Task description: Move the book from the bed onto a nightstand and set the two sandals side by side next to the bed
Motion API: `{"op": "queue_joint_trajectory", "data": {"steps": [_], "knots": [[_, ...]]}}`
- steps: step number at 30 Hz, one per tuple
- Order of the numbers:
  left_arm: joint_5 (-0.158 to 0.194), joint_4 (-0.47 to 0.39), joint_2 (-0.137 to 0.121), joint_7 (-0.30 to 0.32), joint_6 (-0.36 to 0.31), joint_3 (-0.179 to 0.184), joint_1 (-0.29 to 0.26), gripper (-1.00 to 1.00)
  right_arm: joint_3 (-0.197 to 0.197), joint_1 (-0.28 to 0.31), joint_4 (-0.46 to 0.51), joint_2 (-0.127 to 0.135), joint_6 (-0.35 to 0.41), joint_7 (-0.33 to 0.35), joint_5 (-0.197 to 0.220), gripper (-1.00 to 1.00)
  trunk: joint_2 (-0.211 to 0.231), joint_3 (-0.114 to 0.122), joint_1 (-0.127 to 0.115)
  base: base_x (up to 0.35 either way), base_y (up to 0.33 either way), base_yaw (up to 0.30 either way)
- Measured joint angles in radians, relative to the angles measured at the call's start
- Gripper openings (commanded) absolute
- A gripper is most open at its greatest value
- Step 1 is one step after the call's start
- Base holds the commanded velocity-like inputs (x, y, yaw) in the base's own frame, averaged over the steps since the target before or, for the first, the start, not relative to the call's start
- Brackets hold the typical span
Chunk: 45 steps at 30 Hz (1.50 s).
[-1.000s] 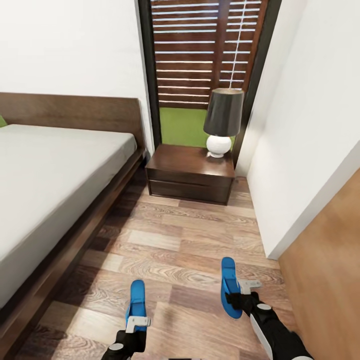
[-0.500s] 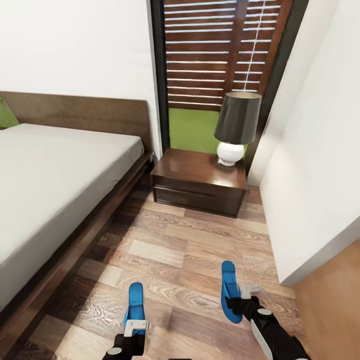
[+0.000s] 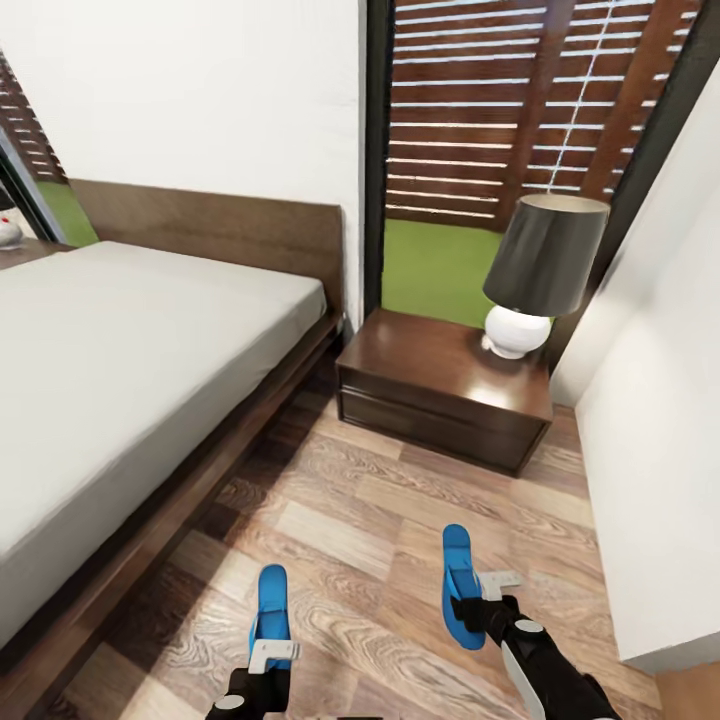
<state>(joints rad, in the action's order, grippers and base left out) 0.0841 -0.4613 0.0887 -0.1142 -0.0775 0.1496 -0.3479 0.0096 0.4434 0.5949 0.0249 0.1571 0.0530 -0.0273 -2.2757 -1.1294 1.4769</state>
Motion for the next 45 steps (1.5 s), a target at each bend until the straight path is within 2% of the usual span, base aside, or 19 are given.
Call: {"op": "queue_joint_trajectory", "data": {"steps": [7, 19, 29, 39, 42, 45], "knots": [[0.003, 0.000, 0.000, 0.001, 0.000, 0.001, 0.000, -1.00, -0.001, 0.000, -0.053, -0.002, -0.018, 0.000, 0.001, -1.00, 0.000, 0.000, 0.001, 0.156, -0.064, 0.272], [0.002, 0.000, 0.002, 0.001, 0.001, 0.003, 0.000, -1.00, 0.000, 0.000, -0.057, -0.003, -0.021, 0.000, 0.001, -1.00, 0.000, 0.000, 0.001, 0.005, -0.003, 0.272], [0.002, 0.000, 0.003, 0.002, 0.002, 0.002, 0.000, -1.00, 0.000, 0.000, -0.057, -0.003, -0.021, 0.000, 0.001, -1.00, 0.000, 0.000, 0.000, 0.171, -0.165, 0.272], [0.003, 0.001, 0.003, 0.001, 0.003, 0.002, 0.000, -1.00, 0.000, 0.000, -0.059, -0.003, -0.021, -0.001, 0.000, -1.00, 0.000, 0.000, 0.001, 0.022, -0.019, 0.272], [0.006, 0.031, 0.001, 0.000, 0.047, -0.001, 0.000, -1.00, -0.001, 0.000, -0.111, -0.002, -0.038, -0.002, 0.001, -1.00, 0.000, 0.000, 0.001, 0.001, 0.000, 0.272], [0.005, 0.113, 0.001, -0.001, 0.086, -0.003, 0.001, -1.00, -0.001, 0.000, -0.194, -0.002, -0.082, -0.002, 0.000, -1.00, 0.000, 0.000, 0.001, 0.000, 0.000, 0.272]]}}
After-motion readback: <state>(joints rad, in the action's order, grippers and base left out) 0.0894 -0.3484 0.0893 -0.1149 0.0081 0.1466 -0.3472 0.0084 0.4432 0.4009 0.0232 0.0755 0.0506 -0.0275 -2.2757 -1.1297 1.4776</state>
